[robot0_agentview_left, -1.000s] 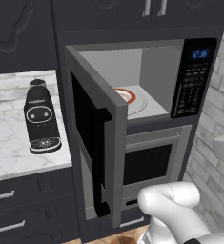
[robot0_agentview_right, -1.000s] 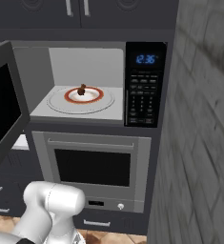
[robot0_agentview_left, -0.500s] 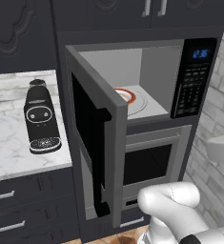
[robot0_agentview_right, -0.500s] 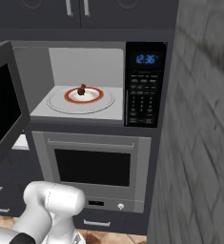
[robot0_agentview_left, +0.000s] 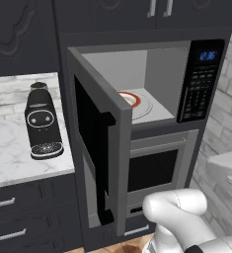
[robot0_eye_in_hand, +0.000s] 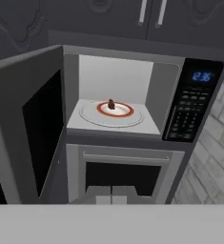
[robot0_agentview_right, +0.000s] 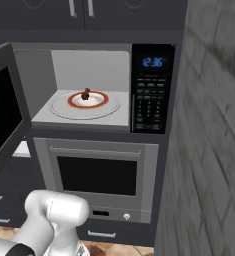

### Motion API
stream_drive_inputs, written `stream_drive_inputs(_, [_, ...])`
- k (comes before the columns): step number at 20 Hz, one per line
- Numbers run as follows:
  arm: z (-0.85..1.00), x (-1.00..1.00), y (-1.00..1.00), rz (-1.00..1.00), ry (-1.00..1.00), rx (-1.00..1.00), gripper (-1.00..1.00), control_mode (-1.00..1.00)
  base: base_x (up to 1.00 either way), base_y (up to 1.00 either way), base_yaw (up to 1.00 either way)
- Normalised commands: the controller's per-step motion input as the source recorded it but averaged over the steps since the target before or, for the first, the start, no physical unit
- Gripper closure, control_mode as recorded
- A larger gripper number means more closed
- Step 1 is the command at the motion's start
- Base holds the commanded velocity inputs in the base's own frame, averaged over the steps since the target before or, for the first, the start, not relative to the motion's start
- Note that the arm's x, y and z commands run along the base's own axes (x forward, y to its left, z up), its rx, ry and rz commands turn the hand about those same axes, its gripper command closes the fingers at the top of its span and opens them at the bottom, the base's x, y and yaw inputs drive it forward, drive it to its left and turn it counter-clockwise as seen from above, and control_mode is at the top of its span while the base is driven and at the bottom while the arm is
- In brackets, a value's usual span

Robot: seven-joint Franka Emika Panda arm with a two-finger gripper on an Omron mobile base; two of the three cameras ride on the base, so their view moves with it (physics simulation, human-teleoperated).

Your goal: Transport the chicken drumstick from the fridge to the microwave and turn on the microwave.

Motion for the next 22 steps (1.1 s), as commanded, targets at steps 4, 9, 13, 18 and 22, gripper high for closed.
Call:
stream_drive_inputs(4, [0.00, -0.17, 0.18, 0.00, -0.07, 0.00, 1.00, -1.00, 0.00, 0.00, 0.00])
stream_drive_inputs(9, [0.00, -0.08, 0.16, 0.00, -0.03, 0.00, 1.00, -1.00, 0.00, 0.00, 0.00])
stream_drive_inputs(13, [0.00, 0.00, 0.09, 0.00, 0.00, 0.00, 1.00, -1.00, 0.00, 0.00, 0.00])
stream_drive_inputs(18, [0.00, -0.02, 0.10, 0.00, 0.00, 0.00, 1.00, -1.00, 0.00, 0.00, 0.00])
stream_drive_inputs(22, [0.00, -0.10, 0.13, 0.00, -0.03, 0.00, 1.00, -1.00, 0.00, 0.00, 0.00])
